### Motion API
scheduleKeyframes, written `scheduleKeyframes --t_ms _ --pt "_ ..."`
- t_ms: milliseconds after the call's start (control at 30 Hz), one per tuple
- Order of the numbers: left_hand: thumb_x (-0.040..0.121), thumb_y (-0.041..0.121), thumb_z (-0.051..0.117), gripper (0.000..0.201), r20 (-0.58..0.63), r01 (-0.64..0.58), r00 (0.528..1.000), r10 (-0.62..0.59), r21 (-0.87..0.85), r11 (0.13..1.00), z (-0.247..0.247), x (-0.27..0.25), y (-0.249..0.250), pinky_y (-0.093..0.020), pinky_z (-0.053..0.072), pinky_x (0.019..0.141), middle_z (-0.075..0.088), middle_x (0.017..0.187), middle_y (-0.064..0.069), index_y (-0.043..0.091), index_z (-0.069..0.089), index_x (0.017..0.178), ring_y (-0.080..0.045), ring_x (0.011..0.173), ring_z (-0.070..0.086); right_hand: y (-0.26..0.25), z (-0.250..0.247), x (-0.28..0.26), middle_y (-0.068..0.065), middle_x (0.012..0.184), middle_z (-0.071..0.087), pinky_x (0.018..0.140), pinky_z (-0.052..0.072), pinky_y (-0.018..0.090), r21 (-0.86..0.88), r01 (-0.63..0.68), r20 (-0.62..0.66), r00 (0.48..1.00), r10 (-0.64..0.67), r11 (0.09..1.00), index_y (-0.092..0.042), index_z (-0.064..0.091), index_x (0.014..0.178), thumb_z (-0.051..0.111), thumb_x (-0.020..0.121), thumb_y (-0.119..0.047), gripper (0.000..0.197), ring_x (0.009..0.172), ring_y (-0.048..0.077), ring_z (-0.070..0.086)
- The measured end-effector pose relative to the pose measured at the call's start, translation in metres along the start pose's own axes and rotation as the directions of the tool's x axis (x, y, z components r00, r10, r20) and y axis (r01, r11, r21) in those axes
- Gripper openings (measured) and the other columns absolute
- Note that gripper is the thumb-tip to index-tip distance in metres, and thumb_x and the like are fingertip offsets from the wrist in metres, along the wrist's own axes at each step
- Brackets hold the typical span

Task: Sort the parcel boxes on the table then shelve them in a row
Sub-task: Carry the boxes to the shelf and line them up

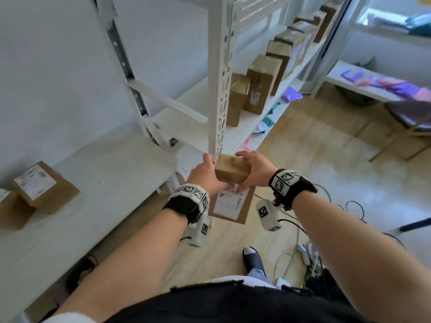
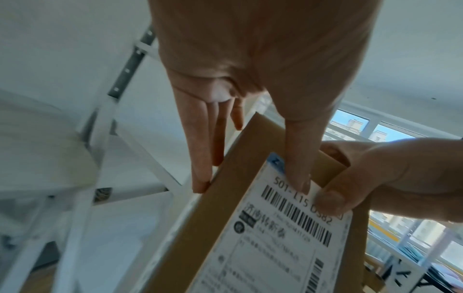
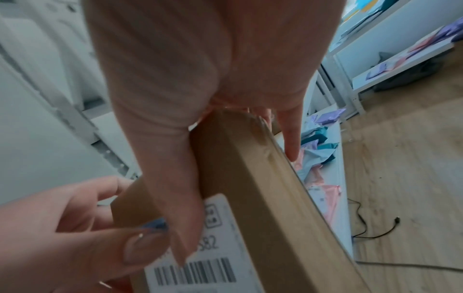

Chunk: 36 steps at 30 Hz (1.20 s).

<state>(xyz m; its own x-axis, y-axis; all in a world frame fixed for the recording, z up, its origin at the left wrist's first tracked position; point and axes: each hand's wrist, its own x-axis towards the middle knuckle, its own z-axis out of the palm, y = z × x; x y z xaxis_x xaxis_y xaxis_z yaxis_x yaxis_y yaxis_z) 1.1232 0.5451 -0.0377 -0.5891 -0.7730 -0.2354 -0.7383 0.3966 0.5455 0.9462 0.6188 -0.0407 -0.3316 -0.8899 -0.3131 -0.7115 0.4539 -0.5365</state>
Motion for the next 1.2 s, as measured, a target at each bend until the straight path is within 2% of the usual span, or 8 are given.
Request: scheduleKeyframes --t_ms 100,300,400,567,800,900,1033,1200 --pt "0.069 0.049 0.084 0.102 0.077 -0.046 0.996 0.043 0.037 0.998 0.023 0.022 0.045 -0.03 0.046 0.079 0.058 0.111 -0.003 0.022 0.021 0.145 -0.025 0.102 0.061 0.039 -0.03 0.006 0.0 0.129 0.046 0.102 0.045 0.046 -0.047 -0.003 0.01 1.0 0.004 0.999 -0.033 0.041 0.144 0.098 0.044 -0.028 0.116 0.121 0.023 0.042" --pt "0.076 0.047 0.078 0.089 0.107 -0.118 0.989 0.098 0.207 0.971 0.047 0.071 0.125 -0.037 0.053 0.082 0.065 0.107 -0.009 0.032 0.025 0.146 -0.031 0.097 0.065 0.09 -0.091 0.036 0.0 0.134 0.042 0.103 0.045 0.047 -0.067 0.033 0.012 0.999 -0.032 0.997 -0.032 0.038 0.147 0.096 0.048 -0.016 0.115 0.128 0.024 0.038" --pt "0.072 0.047 0.079 0.083 -0.039 -0.05 0.997 0.06 0.218 0.975 0.039 0.091 0.153 -0.037 0.054 0.082 0.068 0.104 -0.008 0.032 0.034 0.141 -0.031 0.096 0.066 0.098 -0.118 0.056 -0.001 0.139 0.039 0.104 0.046 0.044 -0.043 0.096 -0.006 0.995 -0.096 0.994 -0.028 0.038 0.148 0.095 0.05 -0.01 0.114 0.129 0.025 0.04" --pt "0.069 0.051 0.081 0.084 -0.268 0.075 0.963 -0.021 0.193 0.978 0.009 0.112 0.175 -0.037 0.051 0.082 0.061 0.108 -0.01 0.034 0.037 0.139 -0.033 0.097 0.064 0.082 -0.149 0.094 -0.005 0.14 0.036 0.093 0.043 0.026 -0.015 0.25 -0.025 0.968 -0.25 0.968 -0.03 0.034 0.15 0.096 0.052 -0.014 0.117 0.121 0.02 0.046" --pt "0.083 0.038 0.073 0.084 -0.447 0.263 0.876 -0.181 0.127 0.956 -0.005 0.127 0.173 -0.036 0.045 0.075 0.042 0.126 -0.014 0.011 0.024 0.146 -0.035 0.101 0.061 0.035 -0.155 0.15 0.0 0.138 0.04 0.102 0.048 0.039 -0.042 0.5 -0.041 0.864 -0.502 0.865 -0.029 0.038 0.148 0.094 0.054 -0.017 0.11 0.121 0.023 0.049" --pt "0.083 0.042 0.074 0.089 -0.471 0.323 0.851 -0.231 0.122 0.939 0.001 0.136 0.167 -0.036 0.049 0.081 0.038 0.13 -0.016 0.008 0.021 0.146 -0.034 0.105 0.06 0.023 -0.148 0.174 0.003 0.141 0.041 0.109 0.04 0.045 -0.121 0.595 -0.008 0.8 -0.6 0.795 -0.028 0.038 0.147 0.093 0.055 -0.022 0.107 0.127 0.027 0.044" --pt "0.083 0.041 0.074 0.099 -0.486 0.399 0.816 -0.312 0.083 0.913 0.006 0.152 0.162 -0.035 0.047 0.095 0.029 0.142 -0.021 0.005 0.012 0.151 -0.033 0.116 0.055 0.015 -0.142 0.204 0.004 0.146 0.038 0.119 0.017 0.056 -0.259 0.677 -0.005 0.712 -0.702 0.688 -0.027 0.035 0.148 0.087 0.064 -0.024 0.099 0.141 0.028 0.032" --pt "0.081 0.04 0.075 0.102 -0.503 0.448 0.788 -0.354 0.074 0.891 0.005 0.182 0.154 -0.034 0.047 0.101 0.026 0.144 -0.025 0.002 0.01 0.151 -0.034 0.124 0.05 0.005 -0.144 0.243 0.0 0.158 0.027 0.12 0.001 0.055 -0.404 0.698 0.043 0.66 -0.75 0.591 -0.026 0.026 0.152 0.079 0.073 -0.011 0.096 0.152 0.025 0.01"
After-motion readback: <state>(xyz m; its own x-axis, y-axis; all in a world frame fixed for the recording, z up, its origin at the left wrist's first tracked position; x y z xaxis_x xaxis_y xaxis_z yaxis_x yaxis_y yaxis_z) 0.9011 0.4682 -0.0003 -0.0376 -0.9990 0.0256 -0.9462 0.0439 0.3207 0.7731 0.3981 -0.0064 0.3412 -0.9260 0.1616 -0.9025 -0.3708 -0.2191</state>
